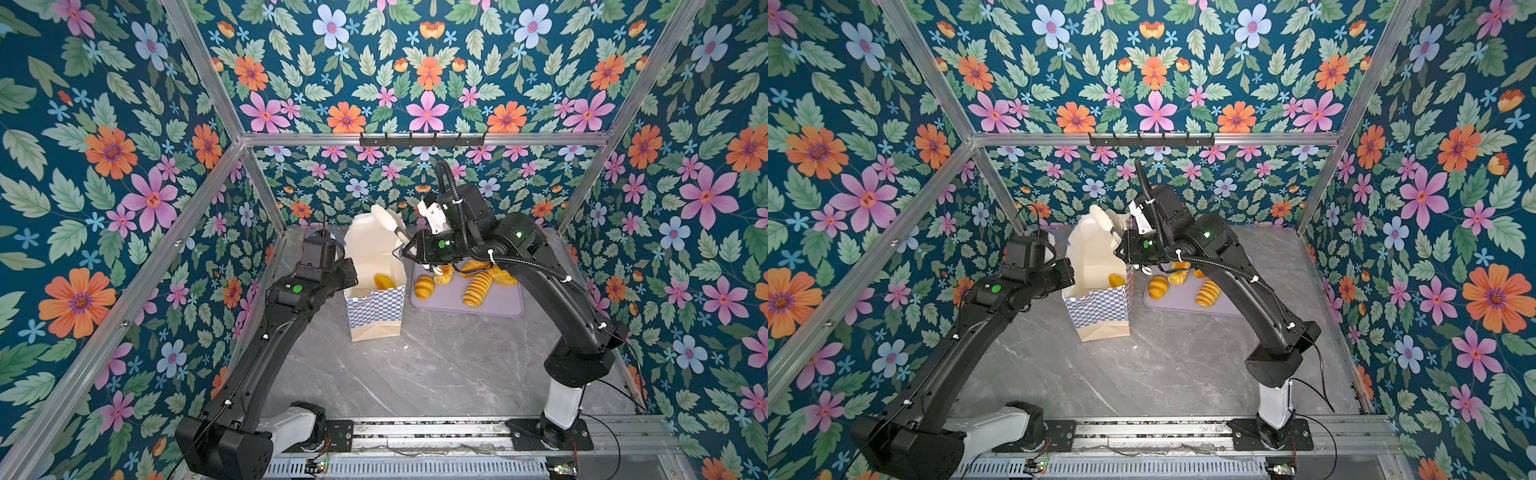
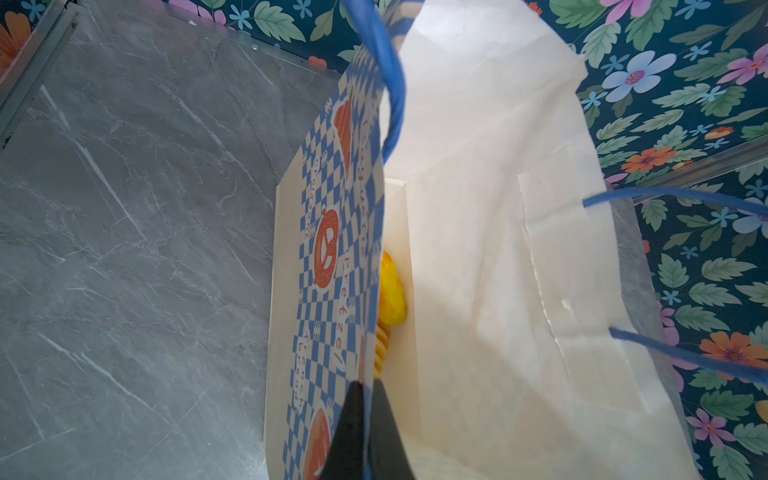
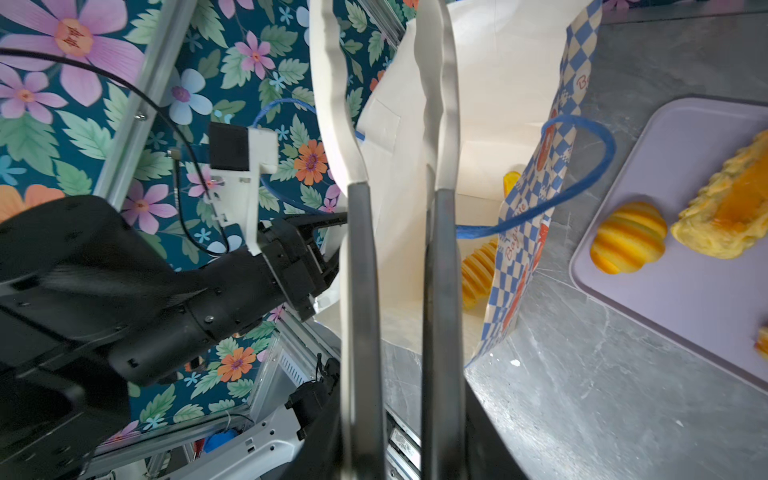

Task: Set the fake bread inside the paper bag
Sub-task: 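Withdraw the tongs from the bag back over the tray with the right gripper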

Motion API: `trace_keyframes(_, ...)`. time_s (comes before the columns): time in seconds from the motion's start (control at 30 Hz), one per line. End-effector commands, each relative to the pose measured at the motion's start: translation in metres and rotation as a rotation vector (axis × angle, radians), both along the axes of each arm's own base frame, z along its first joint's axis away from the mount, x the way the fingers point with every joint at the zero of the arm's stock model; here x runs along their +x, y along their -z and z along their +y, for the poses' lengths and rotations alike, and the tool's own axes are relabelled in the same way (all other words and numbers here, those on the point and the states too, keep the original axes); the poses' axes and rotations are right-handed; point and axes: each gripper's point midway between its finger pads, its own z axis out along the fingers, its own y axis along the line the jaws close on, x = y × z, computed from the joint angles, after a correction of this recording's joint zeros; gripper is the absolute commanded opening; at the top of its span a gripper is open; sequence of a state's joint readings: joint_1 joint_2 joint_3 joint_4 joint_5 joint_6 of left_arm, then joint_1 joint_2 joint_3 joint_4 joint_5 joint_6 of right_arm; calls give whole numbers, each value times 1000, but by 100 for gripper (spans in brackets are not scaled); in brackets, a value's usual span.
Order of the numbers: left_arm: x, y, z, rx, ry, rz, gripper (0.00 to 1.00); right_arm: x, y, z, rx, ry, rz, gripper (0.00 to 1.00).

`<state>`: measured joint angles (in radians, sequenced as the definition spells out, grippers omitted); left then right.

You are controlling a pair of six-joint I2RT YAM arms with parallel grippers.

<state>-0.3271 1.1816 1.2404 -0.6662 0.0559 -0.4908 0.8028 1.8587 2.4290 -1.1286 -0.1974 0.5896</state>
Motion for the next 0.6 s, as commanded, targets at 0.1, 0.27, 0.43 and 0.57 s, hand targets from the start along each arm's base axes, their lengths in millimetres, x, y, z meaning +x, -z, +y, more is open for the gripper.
trace_keyframes(0.1,3,-5,0,-5,-1,-21,4,-8,-39,-4,72,-33,-105,36)
trace_keyframes(0.27,4,-6,-1,-4,-1,-22,5,-5,-48,-24,53,13,-139,35)
trace_keyframes(0.43,4,-7,0,-5,-1,-23,5,-1,-40,-57,21,86,-131,34)
trace_keyframes(0.57,4,-7,-1,-5,1,-21,5,-2,-34,-96,30,158,-117,35)
